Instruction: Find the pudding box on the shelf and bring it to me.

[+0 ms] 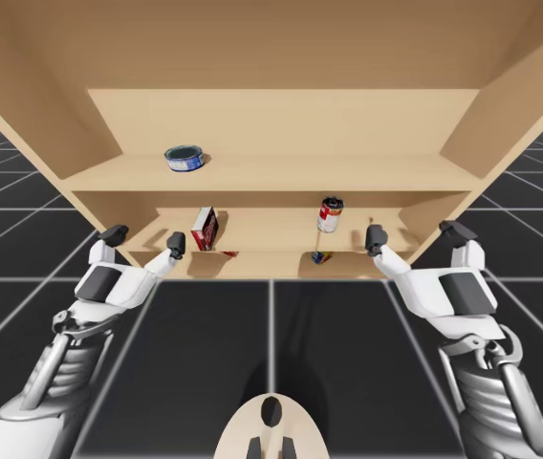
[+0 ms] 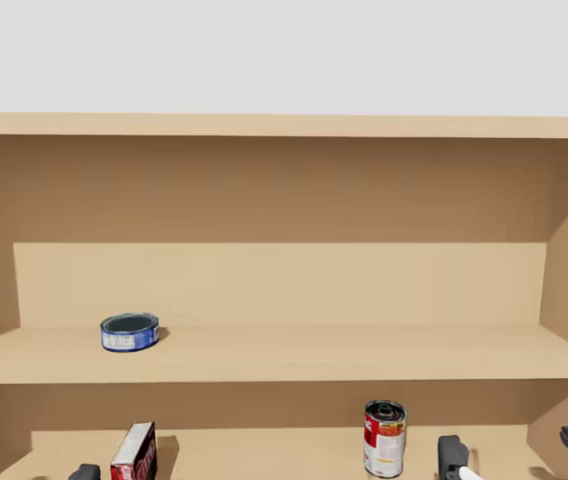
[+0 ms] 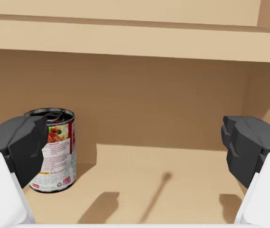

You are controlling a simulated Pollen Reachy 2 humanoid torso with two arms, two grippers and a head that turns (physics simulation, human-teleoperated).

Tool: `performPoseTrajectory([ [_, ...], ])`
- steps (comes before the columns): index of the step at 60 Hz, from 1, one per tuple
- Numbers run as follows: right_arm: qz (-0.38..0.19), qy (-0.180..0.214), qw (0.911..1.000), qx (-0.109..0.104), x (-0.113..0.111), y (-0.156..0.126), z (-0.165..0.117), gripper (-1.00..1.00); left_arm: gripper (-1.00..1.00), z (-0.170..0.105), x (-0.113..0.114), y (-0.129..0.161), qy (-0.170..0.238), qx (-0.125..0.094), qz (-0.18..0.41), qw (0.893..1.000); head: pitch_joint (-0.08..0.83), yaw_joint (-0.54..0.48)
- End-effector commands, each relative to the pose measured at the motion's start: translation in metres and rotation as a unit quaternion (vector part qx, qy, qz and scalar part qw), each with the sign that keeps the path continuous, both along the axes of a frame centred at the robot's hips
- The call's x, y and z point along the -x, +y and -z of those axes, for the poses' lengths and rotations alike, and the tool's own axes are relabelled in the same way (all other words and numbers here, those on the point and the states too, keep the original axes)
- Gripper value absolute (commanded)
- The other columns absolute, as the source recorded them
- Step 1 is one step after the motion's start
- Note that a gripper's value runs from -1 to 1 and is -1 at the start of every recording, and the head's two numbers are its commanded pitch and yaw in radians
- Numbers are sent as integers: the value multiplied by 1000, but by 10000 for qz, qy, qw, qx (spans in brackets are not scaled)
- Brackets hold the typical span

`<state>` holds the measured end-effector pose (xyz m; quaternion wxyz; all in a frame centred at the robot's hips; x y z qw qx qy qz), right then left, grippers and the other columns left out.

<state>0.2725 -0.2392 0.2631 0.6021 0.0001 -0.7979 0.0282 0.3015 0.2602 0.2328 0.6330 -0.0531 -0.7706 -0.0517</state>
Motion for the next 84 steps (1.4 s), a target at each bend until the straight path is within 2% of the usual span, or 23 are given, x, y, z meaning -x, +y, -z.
performPoseTrajectory([
  [1,125,30,9998,-128,1,1,2,-1000,-1000,0,0,0,-2,-5,-4,10000,-1,-32],
  [3,-3,49,10000,-50,0,2,2,-1000,-1000,0,0,0,0,2,-2,10000,3,-32],
  [11,-35,95,9999,-37,0,2,1,-1000,-1000,-1,1,0,-13,21,3,10000,45,-32],
  [26,39,83,10000,2,0,2,2,-1000,-1000,-2,3,0,-45,39,31,10000,189,-7],
  [34,58,100,9999,36,0,2,2,-1000,-1000,-2,3,0,-54,37,46,10000,258,47],
  [49,65,144,9998,151,0,4,4,-1000,-1000,-3,5,-2,-42,47,112,9999,390,225],
  [62,37,210,9996,175,-2,5,5,-1000,-1000,-7,13,-14,-13,72,270,9996,432,266],
  [66,48,237,9995,178,-3,5,7,-1000,-1000,-15,22,-25,138,193,440,9987,430,264],
  [73,70,258,9995,181,-5,5,8,-1000,-1000,-31,38,-40,455,187,398,9980,428,264],
  [76,74,261,9995,173,-5,4,8,-1000,-1000,-37,43,-48,685,289,418,9964,430,263],
  [81,81,263,9995,174,-5,4,9,-1000,-1000,-37,42,-62,971,398,541,9930,428,262],
  [84,82,261,9995,173,-5,4,9,-1000,-1000,-34,37,-68,1052,368,512,9924,426,262],
])
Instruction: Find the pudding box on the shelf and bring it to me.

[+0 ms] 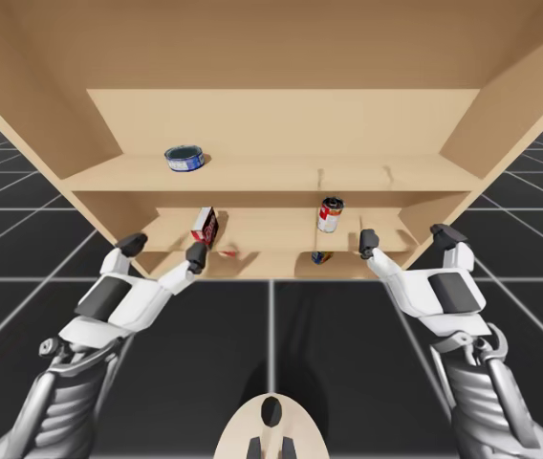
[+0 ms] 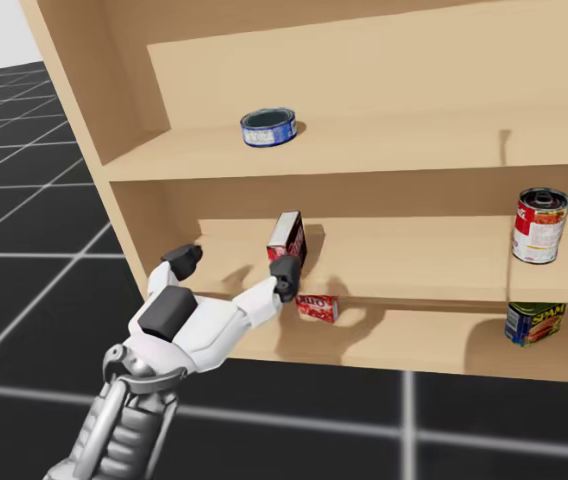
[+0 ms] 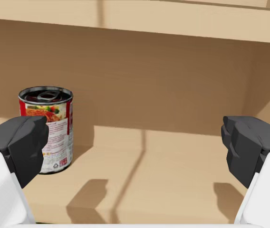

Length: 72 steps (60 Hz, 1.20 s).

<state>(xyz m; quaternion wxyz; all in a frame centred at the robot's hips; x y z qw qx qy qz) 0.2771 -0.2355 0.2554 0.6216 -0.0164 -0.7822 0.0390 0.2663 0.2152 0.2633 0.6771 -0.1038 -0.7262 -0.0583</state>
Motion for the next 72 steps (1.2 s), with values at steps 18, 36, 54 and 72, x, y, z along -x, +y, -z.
performPoseTrajectory([
  [18,61,-67,10000,9,0,-4,-1,-1000,-1000,21,-68,-47,912,283,-223,9952,421,253],
  [36,81,-81,9999,-5,1,-6,-3,-1000,116,39,-107,-52,1118,173,-527,9922,423,243],
  [54,71,-69,9999,-20,1,-6,-3,-1000,1000,34,-108,-53,916,77,-486,9946,423,243],
  [72,60,-55,10000,-19,1,-6,-3,-1000,1000,-3,-55,-48,376,-147,-448,9982,420,244],
])
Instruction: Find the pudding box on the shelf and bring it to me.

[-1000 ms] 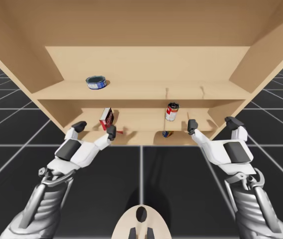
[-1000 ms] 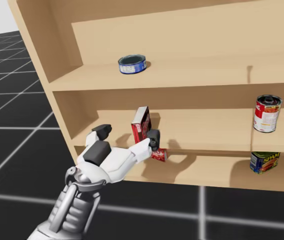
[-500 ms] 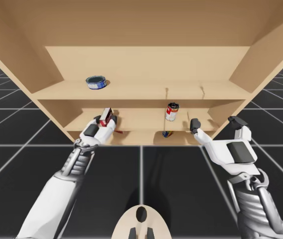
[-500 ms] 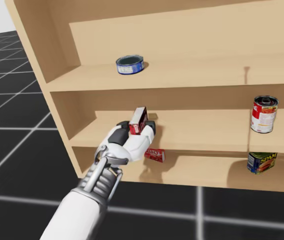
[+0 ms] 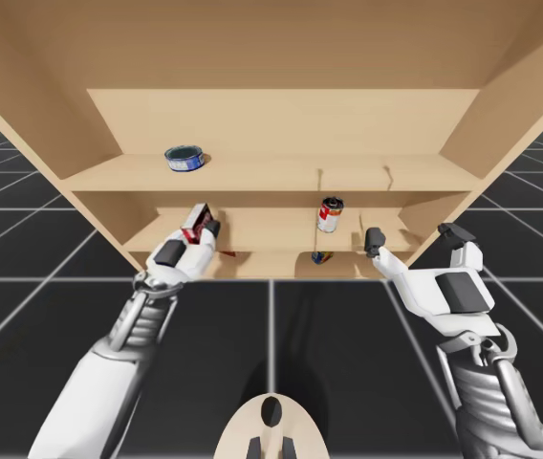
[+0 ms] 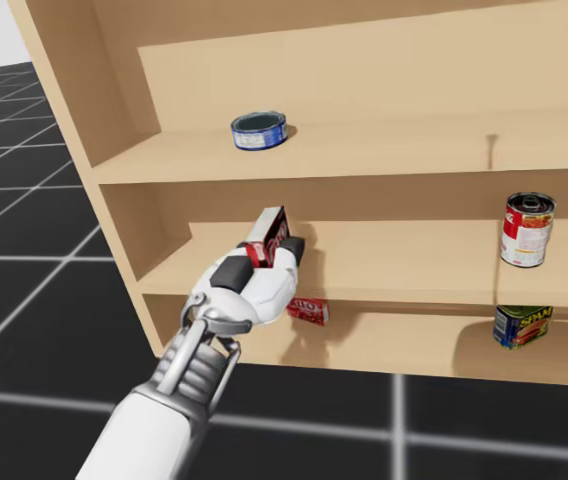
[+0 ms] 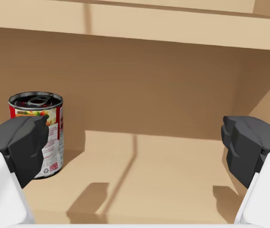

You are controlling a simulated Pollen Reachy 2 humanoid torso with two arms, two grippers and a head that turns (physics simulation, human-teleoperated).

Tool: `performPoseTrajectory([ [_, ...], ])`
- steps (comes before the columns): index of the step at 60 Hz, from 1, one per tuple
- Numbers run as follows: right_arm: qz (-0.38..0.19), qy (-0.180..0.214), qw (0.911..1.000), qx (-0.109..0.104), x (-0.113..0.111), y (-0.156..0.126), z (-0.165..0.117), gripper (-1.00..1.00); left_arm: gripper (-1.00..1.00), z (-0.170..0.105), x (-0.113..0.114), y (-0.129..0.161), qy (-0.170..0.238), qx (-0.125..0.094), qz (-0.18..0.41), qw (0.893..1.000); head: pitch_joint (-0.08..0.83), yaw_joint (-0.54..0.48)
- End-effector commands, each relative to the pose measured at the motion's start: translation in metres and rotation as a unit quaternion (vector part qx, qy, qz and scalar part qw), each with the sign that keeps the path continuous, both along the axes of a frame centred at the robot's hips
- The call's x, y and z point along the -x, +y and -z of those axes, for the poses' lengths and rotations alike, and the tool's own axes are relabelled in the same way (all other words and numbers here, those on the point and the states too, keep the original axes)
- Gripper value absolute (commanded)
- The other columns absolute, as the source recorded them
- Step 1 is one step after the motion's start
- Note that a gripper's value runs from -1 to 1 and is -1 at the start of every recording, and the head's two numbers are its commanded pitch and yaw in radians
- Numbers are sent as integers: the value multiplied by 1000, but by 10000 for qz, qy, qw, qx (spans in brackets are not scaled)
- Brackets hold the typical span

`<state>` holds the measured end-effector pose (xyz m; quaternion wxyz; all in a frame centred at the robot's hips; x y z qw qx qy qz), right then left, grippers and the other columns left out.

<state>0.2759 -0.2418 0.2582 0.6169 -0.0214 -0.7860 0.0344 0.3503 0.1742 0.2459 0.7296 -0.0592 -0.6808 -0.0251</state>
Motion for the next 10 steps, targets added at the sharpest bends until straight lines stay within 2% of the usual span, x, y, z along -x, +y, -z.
performPoseTrajectory([
  [1,-5,8,10000,-12,0,1,0,-1000,1000,-21,36,-6,-335,-52,83,9994,419,244],
  [8,-166,153,9997,-109,0,1,1,-1000,1000,-24,72,3,-275,-199,168,9993,421,241],
  [10,-299,267,9989,-227,1,1,1,-1000,1000,-24,85,8,-232,-290,163,9992,422,240],
])
